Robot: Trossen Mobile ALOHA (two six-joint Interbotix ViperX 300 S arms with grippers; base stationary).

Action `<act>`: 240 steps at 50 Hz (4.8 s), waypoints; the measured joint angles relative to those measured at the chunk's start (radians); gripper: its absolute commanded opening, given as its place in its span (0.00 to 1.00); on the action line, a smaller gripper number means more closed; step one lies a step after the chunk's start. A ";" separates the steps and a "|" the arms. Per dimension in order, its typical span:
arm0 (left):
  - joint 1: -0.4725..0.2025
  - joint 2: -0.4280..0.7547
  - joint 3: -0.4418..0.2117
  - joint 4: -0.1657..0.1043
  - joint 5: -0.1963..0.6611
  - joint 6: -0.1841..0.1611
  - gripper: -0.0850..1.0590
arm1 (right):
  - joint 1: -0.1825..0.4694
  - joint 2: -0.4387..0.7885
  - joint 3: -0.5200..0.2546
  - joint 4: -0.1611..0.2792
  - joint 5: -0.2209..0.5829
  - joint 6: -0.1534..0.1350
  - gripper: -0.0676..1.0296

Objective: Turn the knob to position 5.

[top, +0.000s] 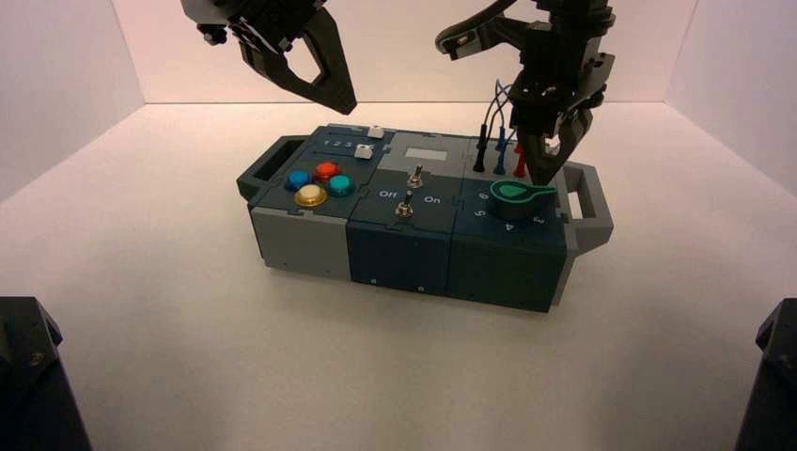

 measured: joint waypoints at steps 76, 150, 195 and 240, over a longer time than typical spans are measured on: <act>0.000 0.029 -0.017 0.012 0.008 0.002 0.05 | 0.041 -0.058 0.080 0.123 0.048 0.003 0.04; 0.000 0.031 -0.017 0.014 0.020 0.002 0.05 | 0.140 -0.020 0.041 0.204 0.057 0.008 0.04; 0.002 0.029 -0.017 0.015 0.023 0.000 0.05 | 0.141 0.026 -0.003 0.195 0.058 0.008 0.04; 0.000 0.031 -0.017 0.023 0.028 0.000 0.05 | 0.143 -0.018 0.012 0.193 0.084 0.008 0.04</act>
